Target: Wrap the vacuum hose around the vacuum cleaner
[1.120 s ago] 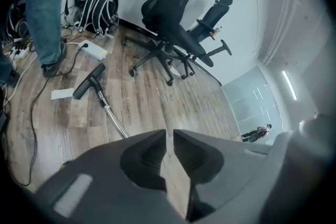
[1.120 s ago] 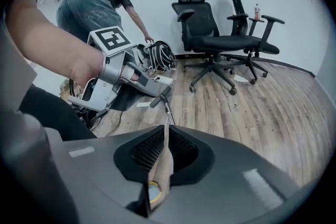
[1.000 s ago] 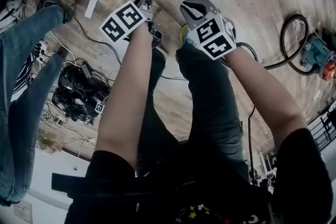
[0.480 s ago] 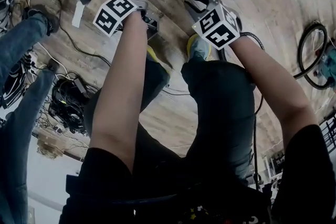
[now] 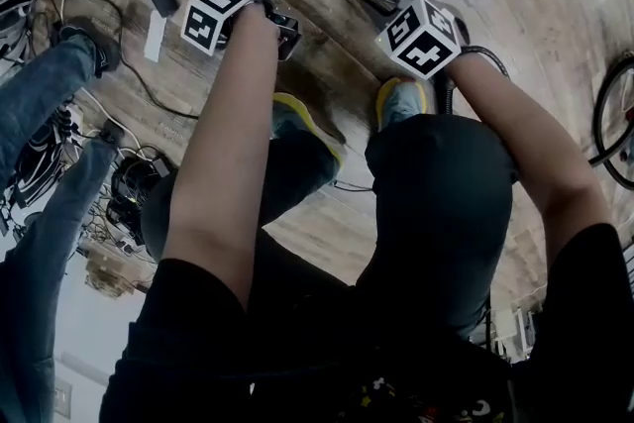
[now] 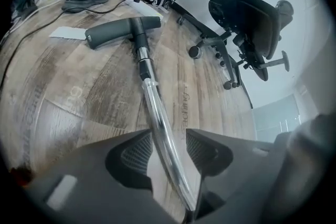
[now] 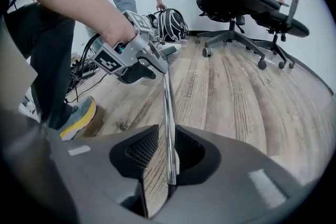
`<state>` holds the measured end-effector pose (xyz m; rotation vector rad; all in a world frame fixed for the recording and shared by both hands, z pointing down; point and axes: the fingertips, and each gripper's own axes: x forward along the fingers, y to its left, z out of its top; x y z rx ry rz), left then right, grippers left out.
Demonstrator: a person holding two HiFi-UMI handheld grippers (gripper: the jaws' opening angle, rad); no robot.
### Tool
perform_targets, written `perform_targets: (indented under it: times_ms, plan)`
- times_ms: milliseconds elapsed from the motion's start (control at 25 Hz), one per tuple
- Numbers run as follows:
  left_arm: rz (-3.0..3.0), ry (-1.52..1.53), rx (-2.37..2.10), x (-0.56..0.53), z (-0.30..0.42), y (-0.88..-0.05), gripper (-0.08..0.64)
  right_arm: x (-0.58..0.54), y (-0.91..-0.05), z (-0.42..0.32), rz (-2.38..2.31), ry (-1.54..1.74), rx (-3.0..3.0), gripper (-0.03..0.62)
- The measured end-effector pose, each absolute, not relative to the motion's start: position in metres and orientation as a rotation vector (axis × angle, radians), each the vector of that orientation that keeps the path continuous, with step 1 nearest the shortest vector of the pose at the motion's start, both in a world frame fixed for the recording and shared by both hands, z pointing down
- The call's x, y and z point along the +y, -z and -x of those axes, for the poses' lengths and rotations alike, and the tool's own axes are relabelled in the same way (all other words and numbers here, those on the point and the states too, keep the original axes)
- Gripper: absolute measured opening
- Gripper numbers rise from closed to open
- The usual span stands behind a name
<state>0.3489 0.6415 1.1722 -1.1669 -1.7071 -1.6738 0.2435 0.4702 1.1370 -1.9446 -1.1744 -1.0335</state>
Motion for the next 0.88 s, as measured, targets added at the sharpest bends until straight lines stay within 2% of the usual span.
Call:
perform_targets:
  times_ms: [480, 880]
  plan:
    - [1.283, 1.694, -1.633, 0.669, -0.366, -1.205, 0.219, 0.459, -1.188, -0.241, 1.932, 1.175, -1.055, 0.143]
    - [1.271, 1.649, -1.577, 0.678, -0.36, -1.225, 0.226, 0.459, -1.212, -0.238, 1.873, 1.271, -1.03, 0.145]
